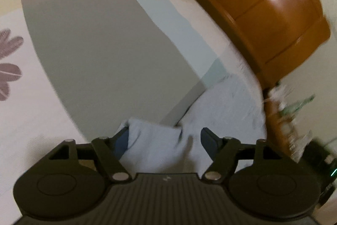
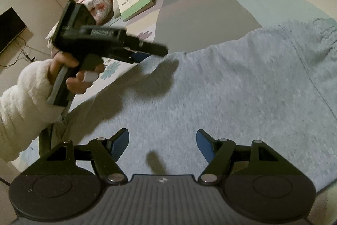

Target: Fold clothes

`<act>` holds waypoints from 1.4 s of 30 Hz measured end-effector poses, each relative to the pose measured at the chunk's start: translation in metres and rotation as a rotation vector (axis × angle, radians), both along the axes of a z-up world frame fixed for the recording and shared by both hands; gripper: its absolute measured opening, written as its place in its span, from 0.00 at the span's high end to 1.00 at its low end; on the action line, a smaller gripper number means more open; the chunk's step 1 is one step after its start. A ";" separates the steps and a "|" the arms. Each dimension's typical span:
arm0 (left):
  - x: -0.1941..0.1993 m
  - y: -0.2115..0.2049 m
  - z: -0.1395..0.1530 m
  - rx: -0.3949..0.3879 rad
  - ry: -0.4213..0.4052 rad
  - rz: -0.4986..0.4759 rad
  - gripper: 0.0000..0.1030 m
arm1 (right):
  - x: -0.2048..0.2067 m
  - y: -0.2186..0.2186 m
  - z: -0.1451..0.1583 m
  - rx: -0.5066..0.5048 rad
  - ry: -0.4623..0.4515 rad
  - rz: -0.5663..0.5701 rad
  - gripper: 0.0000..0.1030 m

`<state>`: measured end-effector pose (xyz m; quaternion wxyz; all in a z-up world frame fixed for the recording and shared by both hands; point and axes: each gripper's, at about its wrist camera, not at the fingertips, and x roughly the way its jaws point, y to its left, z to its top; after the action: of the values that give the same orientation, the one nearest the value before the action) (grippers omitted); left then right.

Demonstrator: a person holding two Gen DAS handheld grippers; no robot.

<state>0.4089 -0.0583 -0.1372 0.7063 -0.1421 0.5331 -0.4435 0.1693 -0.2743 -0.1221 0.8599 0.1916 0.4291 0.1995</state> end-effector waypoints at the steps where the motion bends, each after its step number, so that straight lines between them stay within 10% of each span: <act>1: 0.004 0.002 -0.003 -0.029 0.030 0.019 0.34 | -0.001 0.000 0.000 0.001 0.001 -0.005 0.27; 8: 0.003 0.021 -0.013 -0.002 0.004 0.120 0.89 | -0.001 -0.001 -0.005 0.005 0.014 -0.024 0.27; 13: -0.009 0.028 0.009 0.046 -0.153 0.166 1.00 | 0.000 -0.001 -0.003 -0.014 0.007 -0.038 0.27; 22: -0.015 0.033 0.041 0.052 -0.225 0.144 1.00 | -0.002 -0.008 -0.006 -0.007 -0.001 -0.071 0.27; 26: -0.030 -0.008 0.026 0.063 -0.185 -0.007 0.98 | -0.002 -0.006 -0.006 -0.018 -0.005 -0.074 0.27; 32: -0.028 -0.017 -0.003 0.186 -0.190 0.093 0.95 | -0.006 -0.013 0.004 -0.099 -0.023 -0.075 0.27; 42: -0.033 -0.008 -0.006 0.168 -0.180 0.103 0.95 | 0.055 -0.119 0.050 -0.333 -0.149 -0.221 0.27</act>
<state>0.3763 -0.0662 -0.1434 0.7825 -0.0694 0.4947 -0.3716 0.2245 -0.3933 -0.0722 0.9256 0.0773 0.3678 0.0439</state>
